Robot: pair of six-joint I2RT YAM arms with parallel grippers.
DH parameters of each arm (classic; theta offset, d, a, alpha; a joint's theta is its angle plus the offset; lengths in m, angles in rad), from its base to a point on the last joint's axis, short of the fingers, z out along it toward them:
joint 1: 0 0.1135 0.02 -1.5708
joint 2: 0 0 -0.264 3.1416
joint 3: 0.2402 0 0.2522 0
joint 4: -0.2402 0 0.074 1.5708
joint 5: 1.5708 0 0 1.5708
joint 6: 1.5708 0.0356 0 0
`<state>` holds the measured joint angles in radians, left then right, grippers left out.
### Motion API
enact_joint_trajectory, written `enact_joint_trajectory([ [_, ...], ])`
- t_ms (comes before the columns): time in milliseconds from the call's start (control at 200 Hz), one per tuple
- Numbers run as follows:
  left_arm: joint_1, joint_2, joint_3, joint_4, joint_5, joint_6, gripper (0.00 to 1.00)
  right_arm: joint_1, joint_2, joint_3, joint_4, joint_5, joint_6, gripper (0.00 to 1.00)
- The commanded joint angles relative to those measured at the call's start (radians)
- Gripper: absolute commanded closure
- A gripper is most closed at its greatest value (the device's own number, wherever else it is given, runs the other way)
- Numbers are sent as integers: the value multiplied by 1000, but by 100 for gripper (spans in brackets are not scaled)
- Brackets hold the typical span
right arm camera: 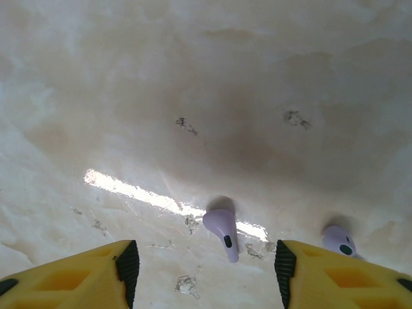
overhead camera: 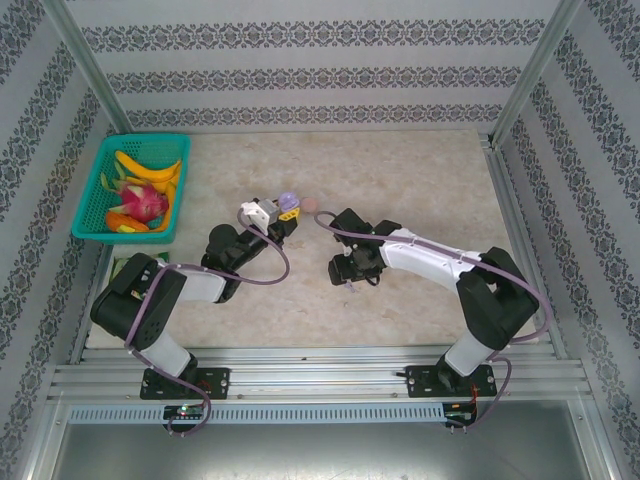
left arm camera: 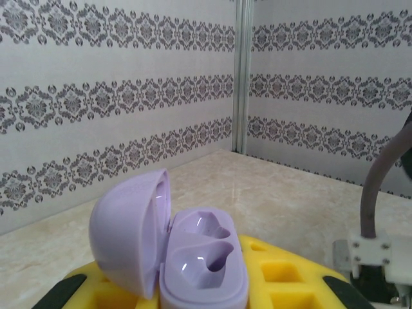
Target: Insert the wireless bluetooth earbuds into the charging case
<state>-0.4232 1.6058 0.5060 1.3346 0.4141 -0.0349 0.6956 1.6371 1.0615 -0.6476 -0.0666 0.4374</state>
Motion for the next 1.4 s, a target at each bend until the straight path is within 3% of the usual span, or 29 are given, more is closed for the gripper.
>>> enact_joint_trajectory([
  [0,10,-35,0,57,36,-25,100,-18,27,16,-14,-63,-96,41],
  [545,10,-53,11,29,40,-27,100,-28,149,35,-15,-51,-120,51],
  [1394,11,-47,13,32,29,-39,100,50,199,71,-81,47,-94,65],
])
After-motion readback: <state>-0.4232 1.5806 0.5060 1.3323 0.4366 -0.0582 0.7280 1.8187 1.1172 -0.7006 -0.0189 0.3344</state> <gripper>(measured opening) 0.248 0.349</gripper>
